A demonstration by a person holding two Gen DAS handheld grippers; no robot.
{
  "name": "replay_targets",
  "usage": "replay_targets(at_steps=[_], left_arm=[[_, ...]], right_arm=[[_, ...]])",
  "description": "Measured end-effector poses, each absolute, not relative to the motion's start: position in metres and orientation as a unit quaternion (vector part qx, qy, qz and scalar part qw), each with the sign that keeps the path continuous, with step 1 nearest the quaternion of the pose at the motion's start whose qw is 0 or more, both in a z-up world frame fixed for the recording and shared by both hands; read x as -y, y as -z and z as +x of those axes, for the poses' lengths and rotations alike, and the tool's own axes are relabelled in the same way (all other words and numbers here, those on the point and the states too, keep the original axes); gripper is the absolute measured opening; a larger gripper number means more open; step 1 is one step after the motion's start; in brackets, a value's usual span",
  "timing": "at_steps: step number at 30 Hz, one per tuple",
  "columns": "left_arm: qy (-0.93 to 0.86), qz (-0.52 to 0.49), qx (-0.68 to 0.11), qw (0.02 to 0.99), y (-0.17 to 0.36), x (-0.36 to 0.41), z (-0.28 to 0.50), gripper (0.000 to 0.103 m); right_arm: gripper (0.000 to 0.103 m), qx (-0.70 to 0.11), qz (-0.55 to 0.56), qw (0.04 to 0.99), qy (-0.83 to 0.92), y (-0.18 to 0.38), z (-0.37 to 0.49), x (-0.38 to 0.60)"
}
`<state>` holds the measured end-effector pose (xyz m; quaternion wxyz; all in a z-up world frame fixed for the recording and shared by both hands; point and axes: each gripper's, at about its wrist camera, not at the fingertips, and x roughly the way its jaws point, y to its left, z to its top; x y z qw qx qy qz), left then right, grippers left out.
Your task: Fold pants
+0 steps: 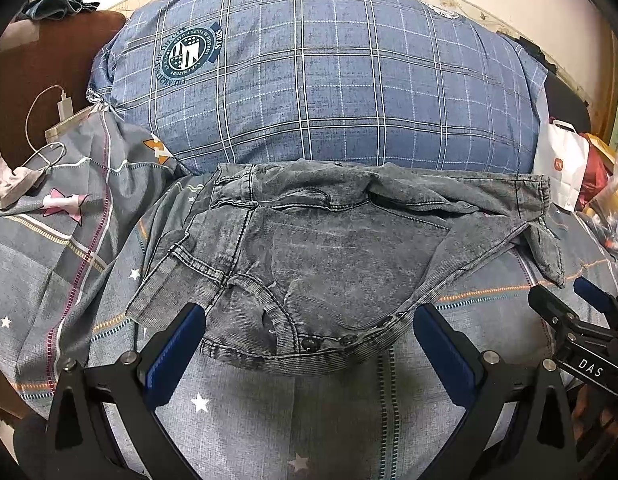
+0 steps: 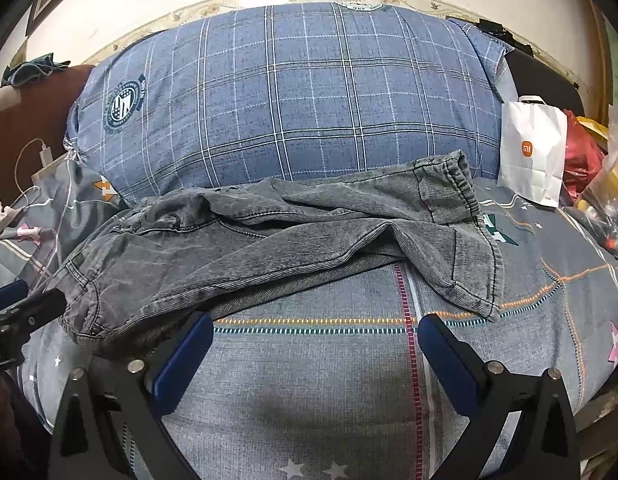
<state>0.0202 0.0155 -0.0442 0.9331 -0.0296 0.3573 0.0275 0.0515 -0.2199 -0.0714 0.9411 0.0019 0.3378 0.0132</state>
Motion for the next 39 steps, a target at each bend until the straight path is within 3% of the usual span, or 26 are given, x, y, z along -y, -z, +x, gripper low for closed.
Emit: replay_targets(at_steps=[39], left_arm=[[-0.030,-0.033,-0.359,0.932,0.0434,-0.0166,0.0198,0.103]], right_arm=[[0.103,-0.341,0.000,0.940,-0.015,0.0742,0.0522,0.2180]])
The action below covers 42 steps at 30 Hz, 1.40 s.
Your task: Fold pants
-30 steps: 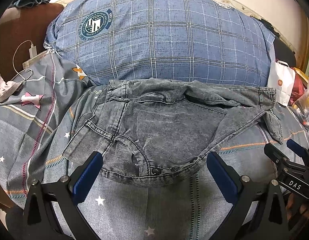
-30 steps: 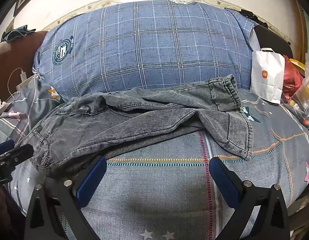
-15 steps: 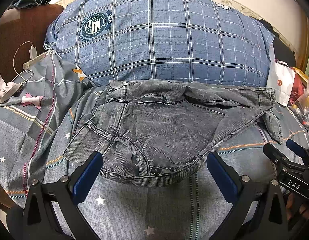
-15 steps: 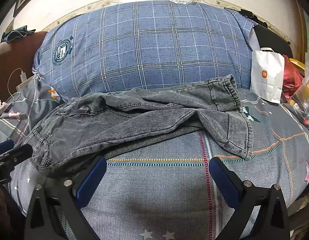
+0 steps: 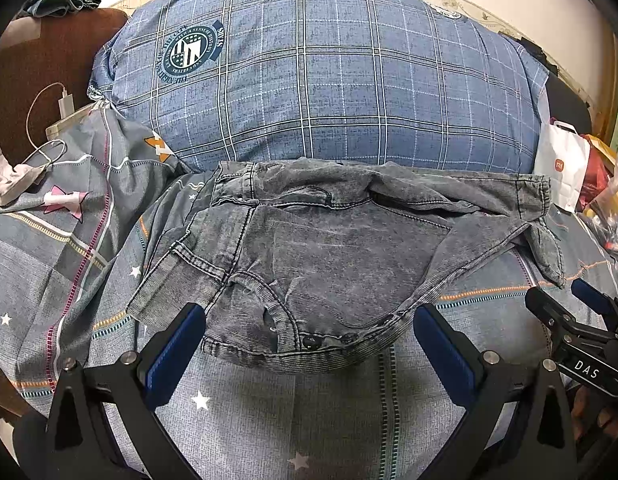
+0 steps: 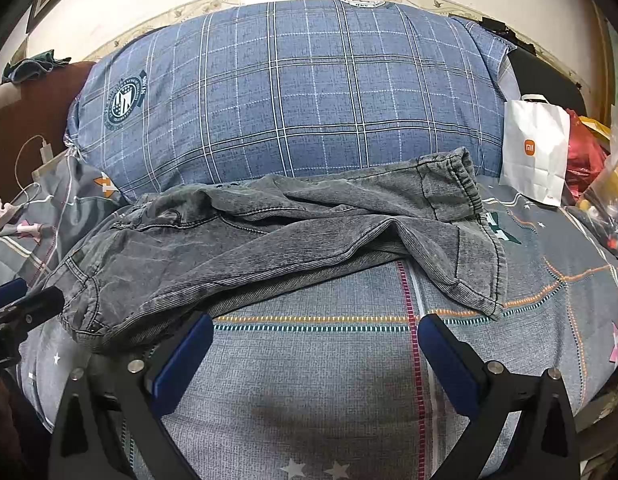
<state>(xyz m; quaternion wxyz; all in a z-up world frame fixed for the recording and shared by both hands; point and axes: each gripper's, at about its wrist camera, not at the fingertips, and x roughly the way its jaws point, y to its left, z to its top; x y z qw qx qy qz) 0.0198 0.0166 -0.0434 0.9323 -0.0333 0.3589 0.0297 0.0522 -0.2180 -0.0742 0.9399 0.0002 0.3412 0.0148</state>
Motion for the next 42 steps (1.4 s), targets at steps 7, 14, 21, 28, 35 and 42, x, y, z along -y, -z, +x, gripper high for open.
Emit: replay_targets(at_steps=[7,14,21,28,35,42], left_arm=[[-0.030,-0.033,-0.359,0.932,0.043,-0.017,0.020,0.103],[-0.027,-0.064,-0.380,0.922,0.046,-0.037,0.024,0.103],[-0.061,-0.188,-0.429,0.881,0.072,-0.106,0.037,0.103],[-0.039,-0.249,-0.459,0.852,0.094,-0.127,0.041,0.103],[-0.038,-0.308,-0.451,0.837,0.108,-0.150,0.043,0.103],[-0.045,-0.366,-0.455,0.811,0.117,-0.171,0.044,0.102]], right_arm=[[0.103,-0.343,0.001,0.939,-0.016,0.076,0.052,0.218],[0.103,-0.386,0.117,0.914,-0.044,0.079,0.060,0.253],[0.103,-0.447,0.406,0.797,-0.004,0.111,0.072,0.371],[0.093,-0.408,0.538,0.737,0.004,0.133,0.100,0.420],[0.073,-0.415,0.526,0.741,0.054,0.129,0.124,0.434],[0.010,-0.440,0.443,0.777,0.078,0.118,0.128,0.432]])
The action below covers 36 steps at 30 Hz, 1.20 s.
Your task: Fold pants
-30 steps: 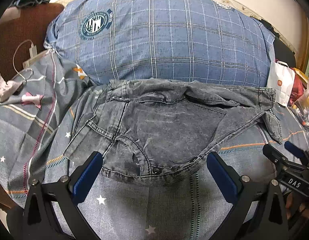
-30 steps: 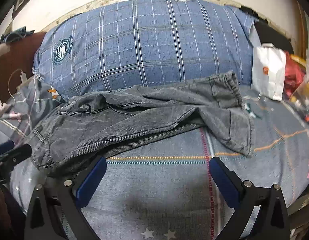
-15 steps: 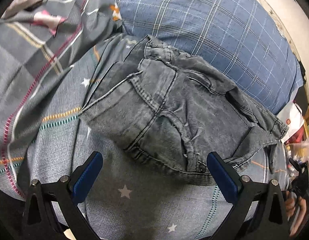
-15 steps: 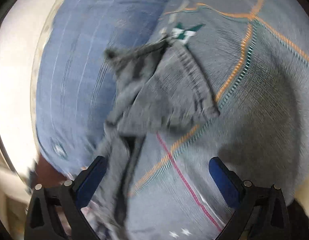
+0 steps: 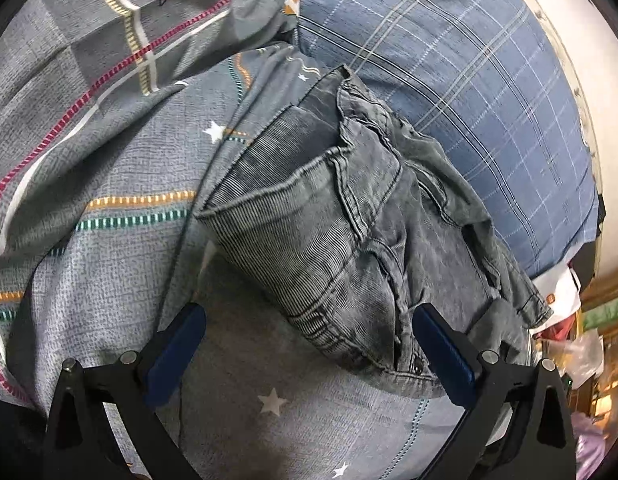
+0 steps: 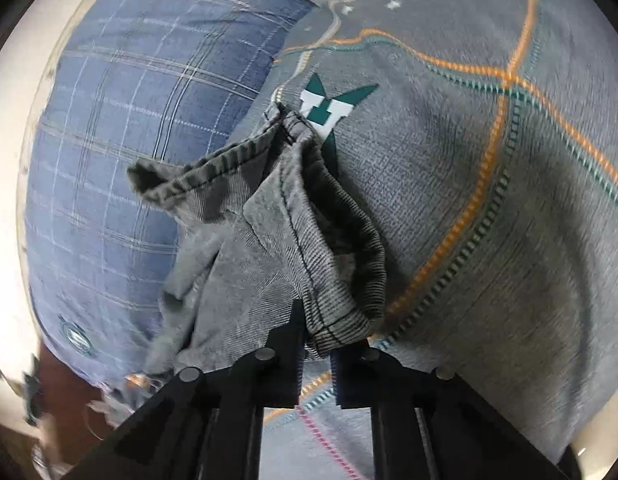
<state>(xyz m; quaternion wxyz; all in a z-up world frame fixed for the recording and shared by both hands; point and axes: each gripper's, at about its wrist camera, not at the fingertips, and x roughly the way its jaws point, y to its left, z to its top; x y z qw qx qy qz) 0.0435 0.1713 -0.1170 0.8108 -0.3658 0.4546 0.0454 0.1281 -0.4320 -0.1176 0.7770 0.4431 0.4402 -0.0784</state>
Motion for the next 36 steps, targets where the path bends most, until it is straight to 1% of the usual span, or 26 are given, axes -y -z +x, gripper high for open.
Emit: replay_targets(at_steps=[3,4,7,10,14,15,16,17,18,20,22,25,28,30,32,34,35,36], left_arm=[[-0.062,-0.382,-0.455,0.802,0.115,-0.179,0.045,0.096],[-0.064,-0.388,-0.457,0.798,0.116,-0.181,0.046,0.092],[-0.067,-0.419,-0.449,0.786,0.118,-0.187,0.044,0.092],[-0.080,-0.447,-0.439,0.775,0.119,-0.196,0.037,0.092],[-0.106,-0.438,-0.444,0.775,0.117,-0.199,0.043,0.091],[-0.112,-0.412,-0.460,0.778,0.117,-0.196,0.053,0.086],[-0.116,-0.396,-0.470,0.780,0.117,-0.194,0.059,0.060],[-0.121,-0.384,-0.478,0.781,0.116,-0.192,0.063,0.022],[-0.118,-0.380,-0.491,0.775,0.117,-0.191,0.069,0.015],[-0.121,-0.375,-0.496,0.774,0.116,-0.192,0.072,0.007],[-0.123,-0.371,-0.487,0.781,0.105,-0.193,0.070,0.005],[-0.120,-0.363,-0.457,0.803,0.074,-0.194,0.056,0.003],[-0.105,-0.357,-0.420,0.828,0.039,-0.194,0.036,0.003],[-0.108,-0.347,-0.400,0.842,0.022,-0.196,0.021,0.001],[-0.123,-0.330,-0.390,0.851,0.019,-0.200,0.008,0.001],[-0.142,-0.315,-0.402,0.848,0.028,-0.206,0.000,0.001],[-0.148,-0.310,-0.411,0.844,0.037,-0.209,-0.001,0.001],[-0.140,-0.324,-0.422,0.835,0.049,-0.212,-0.002,0.001]], right_arm=[[0.010,-0.428,0.404,0.805,0.073,0.095,0.126,0.428],[0.009,-0.424,0.391,0.814,0.071,0.085,0.126,0.427],[0.009,-0.419,0.371,0.827,0.062,0.073,0.125,0.425],[0.010,-0.421,0.372,0.825,0.058,0.079,0.126,0.422],[0.010,-0.431,0.377,0.818,0.054,0.089,0.126,0.421],[0.010,-0.432,0.378,0.817,0.054,0.092,0.125,0.419],[0.010,-0.433,0.380,0.816,0.053,0.094,0.125,0.417],[0.010,-0.434,0.379,0.816,0.051,0.093,0.125,0.417],[0.010,-0.434,0.376,0.817,0.050,0.093,0.126,0.416],[0.010,-0.436,0.364,0.822,0.047,0.086,0.127,0.416],[0.009,-0.434,0.349,0.829,0.046,0.072,0.127,0.418],[0.008,-0.420,0.331,0.844,0.042,0.046,0.120,0.420],[0.008,-0.402,0.304,0.863,0.040,0.017,0.098,0.427],[0.008,-0.400,0.290,0.867,0.055,0.013,0.078,0.442],[0.008,-0.413,0.295,0.859,0.067,0.026,0.065,0.457],[0.009,-0.461,0.291,0.836,0.065,0.059,0.061,0.472],[0.010,-0.486,0.290,0.821,0.070,0.082,0.058,0.477],[0.016,-0.511,0.287,0.807,0.073,0.101,0.057,0.481]])
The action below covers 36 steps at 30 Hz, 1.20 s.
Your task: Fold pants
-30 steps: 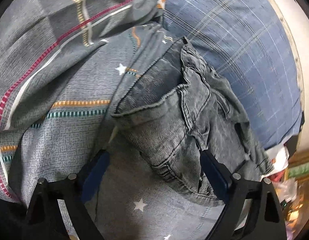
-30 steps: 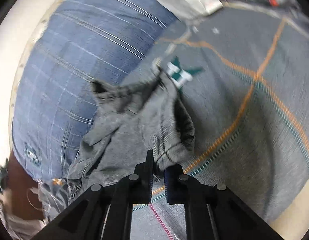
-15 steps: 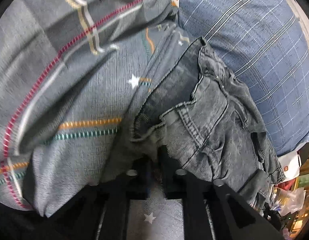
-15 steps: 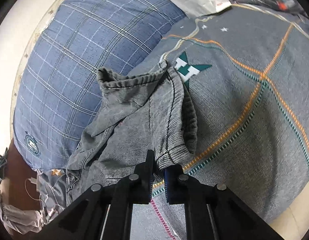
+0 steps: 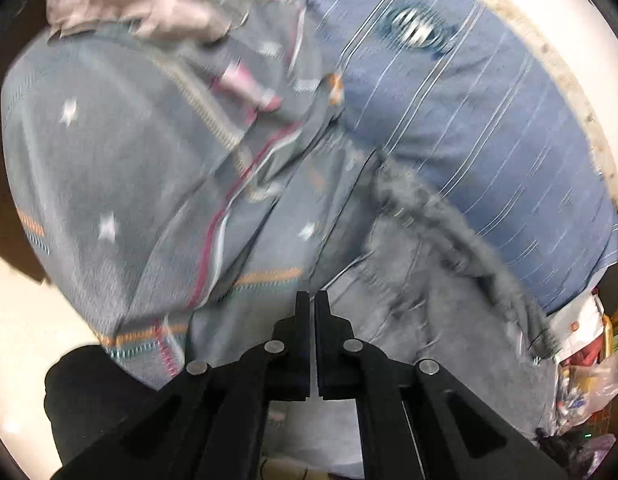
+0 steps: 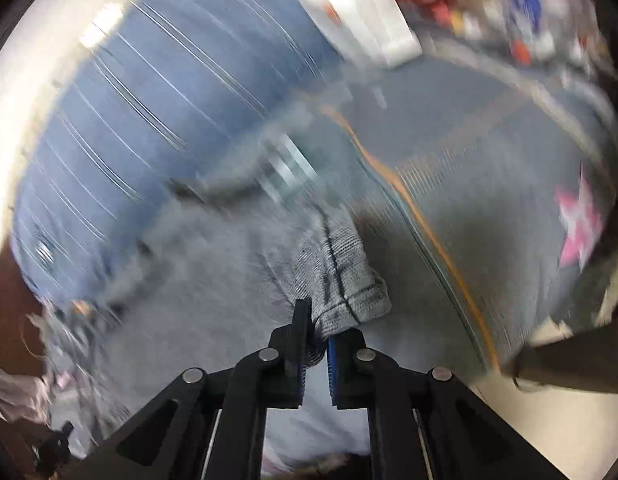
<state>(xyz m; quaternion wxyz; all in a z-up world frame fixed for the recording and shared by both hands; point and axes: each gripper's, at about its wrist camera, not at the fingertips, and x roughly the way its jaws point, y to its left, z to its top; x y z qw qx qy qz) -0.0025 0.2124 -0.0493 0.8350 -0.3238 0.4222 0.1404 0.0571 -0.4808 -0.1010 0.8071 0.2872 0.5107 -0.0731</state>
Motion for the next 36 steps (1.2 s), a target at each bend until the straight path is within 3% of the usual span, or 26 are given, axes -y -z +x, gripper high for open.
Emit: replay_targets(at_steps=[1,3,4,5,6,11,14,19,22,28,29,30,31,36], left_arm=[[-0.130,-0.342,-0.435,0.823,0.063,-0.214,-0.002,0.001],[-0.115,-0.358,-0.455,0.807,0.080,-0.209,-0.001,0.015],[-0.111,-0.362,-0.459,0.804,0.084,-0.205,0.002,0.043],[-0.101,-0.369,-0.461,0.801,0.085,-0.200,0.002,0.064],[-0.098,-0.372,-0.456,0.802,0.084,-0.195,0.002,0.066],[-0.069,-0.353,-0.459,0.812,0.080,-0.170,0.019,0.069],[-0.084,-0.352,-0.482,0.798,0.098,-0.169,0.036,0.069],[-0.101,-0.368,-0.492,0.783,0.118,-0.171,0.045,0.068],[-0.102,-0.342,-0.502,0.788,0.115,-0.168,0.050,0.044],[-0.104,-0.337,-0.503,0.789,0.119,-0.169,0.055,0.044],[-0.105,-0.333,-0.503,0.791,0.119,-0.168,0.057,0.044],[-0.108,-0.327,-0.503,0.793,0.119,-0.166,0.059,0.044],[-0.108,-0.323,-0.505,0.793,0.119,-0.166,0.060,0.044],[-0.109,-0.309,-0.505,0.799,0.118,-0.165,0.064,0.046]], right_arm=[[0.020,-0.532,0.291,0.792,0.068,0.118,0.056,0.482],[0.025,-0.510,0.303,0.802,0.066,0.117,0.048,0.484],[0.043,-0.512,0.301,0.801,0.071,0.113,0.047,0.484],[0.054,-0.508,0.294,0.805,0.083,0.106,0.046,0.483],[0.065,-0.500,0.286,0.813,0.091,0.099,0.044,0.481],[0.065,-0.429,0.256,0.857,0.124,0.043,0.032,0.473],[0.078,-0.427,0.244,0.863,0.121,0.033,0.037,0.469],[0.078,-0.430,0.271,0.854,0.112,0.055,0.058,0.484],[0.078,-0.433,0.269,0.857,0.078,0.051,0.095,0.486],[0.076,-0.531,0.185,0.825,0.057,0.076,0.186,0.467],[0.072,-0.547,0.177,0.816,0.058,0.085,0.194,0.465],[0.038,-0.563,0.169,0.807,0.064,0.095,0.200,0.462],[0.023,-0.552,0.144,0.817,0.084,0.091,0.199,0.458],[0.019,-0.469,0.031,0.869,0.152,0.041,0.169,0.437]])
